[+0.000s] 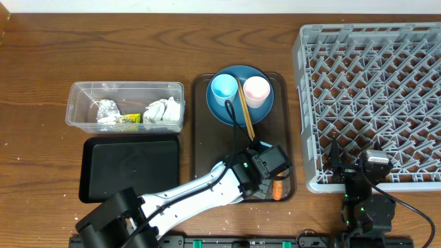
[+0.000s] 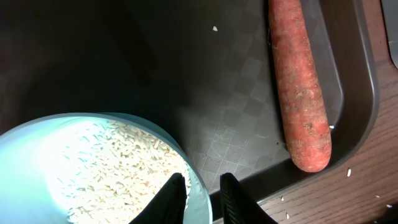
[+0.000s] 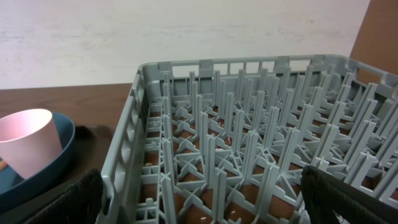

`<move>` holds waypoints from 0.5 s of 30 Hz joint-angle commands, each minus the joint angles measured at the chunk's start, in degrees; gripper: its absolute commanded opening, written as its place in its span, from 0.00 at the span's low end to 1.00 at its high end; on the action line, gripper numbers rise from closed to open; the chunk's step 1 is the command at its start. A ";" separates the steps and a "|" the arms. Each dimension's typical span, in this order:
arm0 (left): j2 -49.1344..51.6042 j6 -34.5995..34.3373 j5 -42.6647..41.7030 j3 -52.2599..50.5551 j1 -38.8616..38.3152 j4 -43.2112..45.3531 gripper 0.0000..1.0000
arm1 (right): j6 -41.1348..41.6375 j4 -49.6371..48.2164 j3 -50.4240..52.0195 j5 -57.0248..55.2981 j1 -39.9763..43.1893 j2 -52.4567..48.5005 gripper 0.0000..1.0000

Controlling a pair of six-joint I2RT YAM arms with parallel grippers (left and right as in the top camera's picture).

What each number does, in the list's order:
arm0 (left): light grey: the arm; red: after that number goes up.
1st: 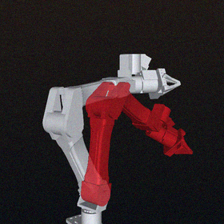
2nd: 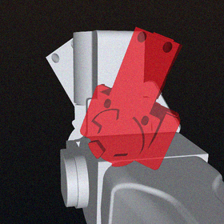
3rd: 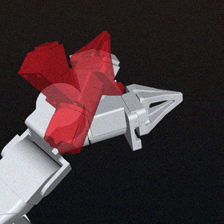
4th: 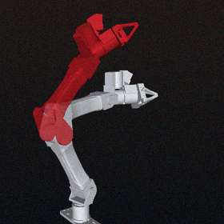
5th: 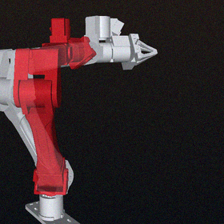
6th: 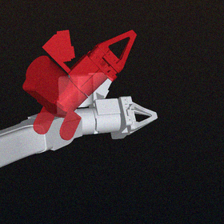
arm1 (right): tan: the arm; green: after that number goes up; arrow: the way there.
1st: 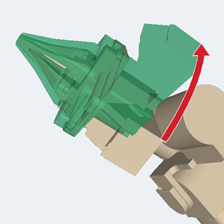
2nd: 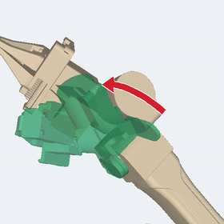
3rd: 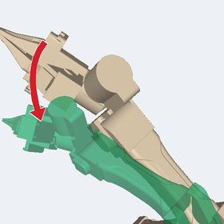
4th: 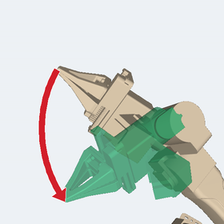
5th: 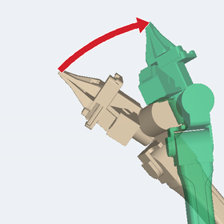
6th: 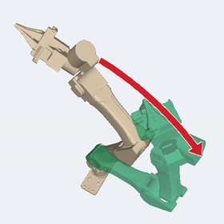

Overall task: Sort waste into correct bins and load items into the dishwasher rack
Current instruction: 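Grasp the rim of the light blue bowl with the left gripper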

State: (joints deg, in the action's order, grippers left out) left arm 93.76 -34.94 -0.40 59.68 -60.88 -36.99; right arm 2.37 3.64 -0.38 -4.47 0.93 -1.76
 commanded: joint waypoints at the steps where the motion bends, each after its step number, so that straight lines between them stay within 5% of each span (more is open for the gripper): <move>1: 0.57 -0.57 1.33 0.42 -0.22 0.04 0.22 | 0.15 0.24 0.07 0.02 0.28 -0.02 0.99; 15: 0.57 -1.42 1.33 -0.46 -0.46 0.26 0.22 | 0.15 0.24 0.07 0.02 0.28 -0.02 0.99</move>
State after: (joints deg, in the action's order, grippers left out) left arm 93.76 -35.73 -0.40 59.68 -60.93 -36.91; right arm 2.37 3.64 -0.38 -4.47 0.93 -1.78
